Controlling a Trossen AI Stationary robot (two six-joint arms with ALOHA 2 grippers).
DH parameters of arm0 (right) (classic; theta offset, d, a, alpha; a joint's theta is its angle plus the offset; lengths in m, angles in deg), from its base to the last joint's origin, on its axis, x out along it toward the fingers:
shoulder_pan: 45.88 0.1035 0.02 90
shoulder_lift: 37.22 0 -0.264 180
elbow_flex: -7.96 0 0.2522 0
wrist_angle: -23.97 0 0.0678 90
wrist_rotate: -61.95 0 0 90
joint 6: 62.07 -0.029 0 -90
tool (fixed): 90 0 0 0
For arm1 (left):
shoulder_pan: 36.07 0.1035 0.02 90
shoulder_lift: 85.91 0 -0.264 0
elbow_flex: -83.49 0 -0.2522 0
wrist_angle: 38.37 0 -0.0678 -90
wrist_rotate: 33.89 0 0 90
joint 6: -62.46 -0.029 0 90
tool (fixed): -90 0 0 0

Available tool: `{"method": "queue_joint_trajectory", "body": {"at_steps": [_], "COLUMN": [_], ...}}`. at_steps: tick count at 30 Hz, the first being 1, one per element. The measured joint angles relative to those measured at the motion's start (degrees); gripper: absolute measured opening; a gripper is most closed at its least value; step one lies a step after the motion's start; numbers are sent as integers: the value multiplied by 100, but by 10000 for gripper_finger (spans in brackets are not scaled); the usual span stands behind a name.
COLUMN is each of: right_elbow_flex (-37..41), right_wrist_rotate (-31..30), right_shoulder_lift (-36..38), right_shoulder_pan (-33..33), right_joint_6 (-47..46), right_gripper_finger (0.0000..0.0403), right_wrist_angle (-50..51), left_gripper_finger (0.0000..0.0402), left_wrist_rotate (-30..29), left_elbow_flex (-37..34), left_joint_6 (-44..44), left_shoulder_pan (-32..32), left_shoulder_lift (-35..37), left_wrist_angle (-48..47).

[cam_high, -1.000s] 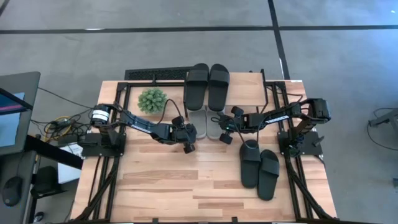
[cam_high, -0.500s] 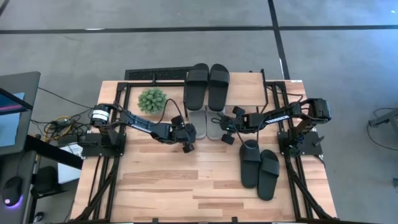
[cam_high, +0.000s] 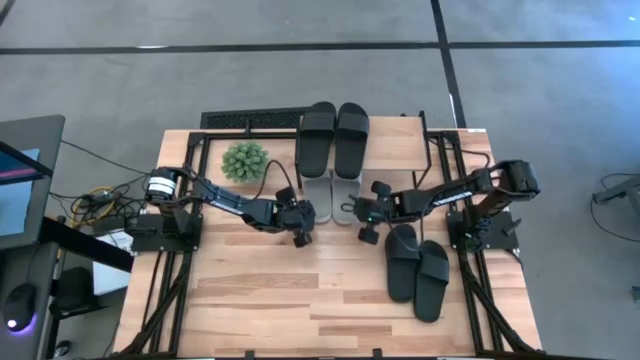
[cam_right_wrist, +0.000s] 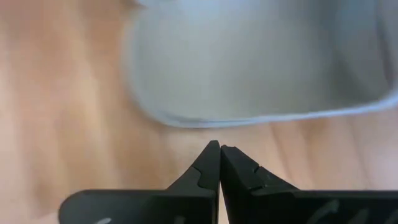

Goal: Pick and place slides into the shelf
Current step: Adjust the gray slides under the shelf to align the position

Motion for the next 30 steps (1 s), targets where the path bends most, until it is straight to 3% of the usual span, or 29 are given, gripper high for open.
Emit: {"method": "queue_joint_trajectory", "body": {"at_steps": [10, 20, 24, 30], "right_elbow_flex": [-2, 2, 2, 2], "right_wrist_rotate": [382, 343, 336, 341], "right_shoulder_lift": [4, -79, -79, -79], "right_shoulder_pan": [937, 938, 919, 751], "right_joint_6": [-47, -286, -260, -214], "right_gripper_finger": [0, 0, 0, 0], "right_wrist_angle": [-564, -710, -879, -925], "left_gripper_finger": [0, 0, 0, 0], "left_wrist_rotate": [11, 360, 617, 382], "left_elbow_flex": [0, 0, -2, -2], "left_joint_6": [21, 210, 122, 79], "left_shoulder_pan": [-4, -396, -628, -625], "left_shoulder_lift": [0, 2, 2, -16], "left_wrist_angle": [-1, 72, 517, 1158]}}
